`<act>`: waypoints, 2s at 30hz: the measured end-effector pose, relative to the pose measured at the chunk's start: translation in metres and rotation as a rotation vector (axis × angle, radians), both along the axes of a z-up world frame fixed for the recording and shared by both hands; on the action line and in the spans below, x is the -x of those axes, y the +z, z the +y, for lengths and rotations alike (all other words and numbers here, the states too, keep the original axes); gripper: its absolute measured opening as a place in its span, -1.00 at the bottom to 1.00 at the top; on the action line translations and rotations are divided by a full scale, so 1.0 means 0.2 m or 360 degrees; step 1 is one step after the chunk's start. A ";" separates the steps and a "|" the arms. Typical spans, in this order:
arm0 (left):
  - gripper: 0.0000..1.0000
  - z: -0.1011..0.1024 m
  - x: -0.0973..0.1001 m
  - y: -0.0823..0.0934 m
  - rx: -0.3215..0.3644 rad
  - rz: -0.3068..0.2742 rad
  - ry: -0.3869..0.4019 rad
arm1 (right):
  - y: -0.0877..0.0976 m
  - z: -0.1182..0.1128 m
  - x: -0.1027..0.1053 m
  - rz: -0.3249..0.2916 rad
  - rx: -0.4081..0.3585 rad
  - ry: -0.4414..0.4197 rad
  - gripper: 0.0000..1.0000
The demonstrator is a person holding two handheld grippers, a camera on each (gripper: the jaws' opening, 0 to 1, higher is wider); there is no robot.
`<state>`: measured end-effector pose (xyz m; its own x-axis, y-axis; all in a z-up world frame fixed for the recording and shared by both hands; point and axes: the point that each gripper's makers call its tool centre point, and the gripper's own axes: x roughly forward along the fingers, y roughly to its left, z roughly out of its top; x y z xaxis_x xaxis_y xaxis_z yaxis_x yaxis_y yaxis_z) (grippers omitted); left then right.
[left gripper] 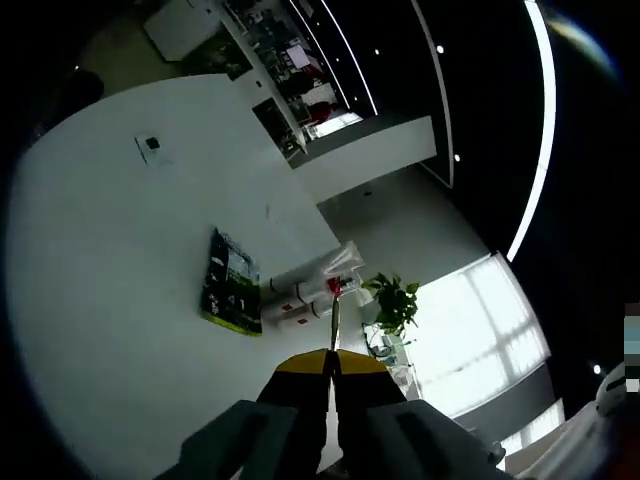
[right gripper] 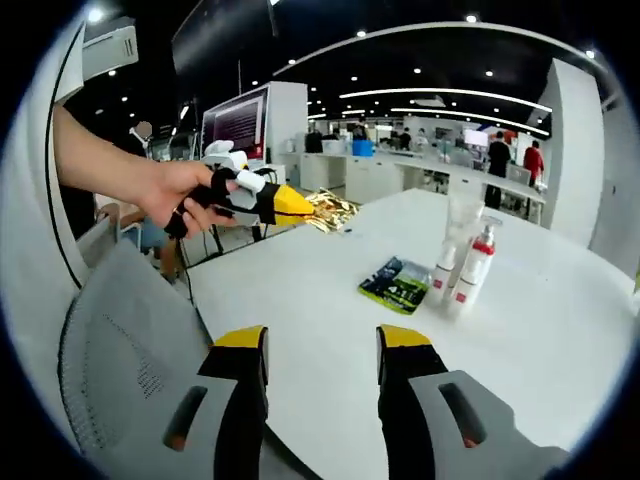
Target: Arrange the skincare products in the storage area until every visible bottle or jar stands upright without overlapping.
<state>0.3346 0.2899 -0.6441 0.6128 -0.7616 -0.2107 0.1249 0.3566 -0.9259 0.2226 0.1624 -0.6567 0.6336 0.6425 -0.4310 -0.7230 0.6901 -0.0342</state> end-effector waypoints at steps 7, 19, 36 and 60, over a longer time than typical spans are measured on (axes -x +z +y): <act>-0.99 0.06 -0.20 -0.10 -0.0049 0.0062 0.0040 | -0.06 0.01 0.01 -0.0025 0.0141 0.0030 -0.21; -0.99 0.05 -0.47 -0.38 -0.0166 0.0230 0.0040 | -0.07 -0.02 -0.01 -0.0004 0.0148 -0.0020 -0.22; -0.99 0.11 -0.75 -0.57 -0.0254 0.0341 0.0072 | -0.11 -0.02 -0.01 0.0074 0.0158 -0.0026 -0.22; -0.94 0.16 -0.80 -0.74 -0.0757 0.0419 -0.0150 | -0.14 0.00 0.01 0.0128 0.0152 0.0004 -0.20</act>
<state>0.4954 0.3218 -0.7920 0.4266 -0.5940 -0.6821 -0.0377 0.7418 -0.6696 0.2210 0.1629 -0.6845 0.5931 0.5975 -0.5396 -0.7277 0.6847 -0.0417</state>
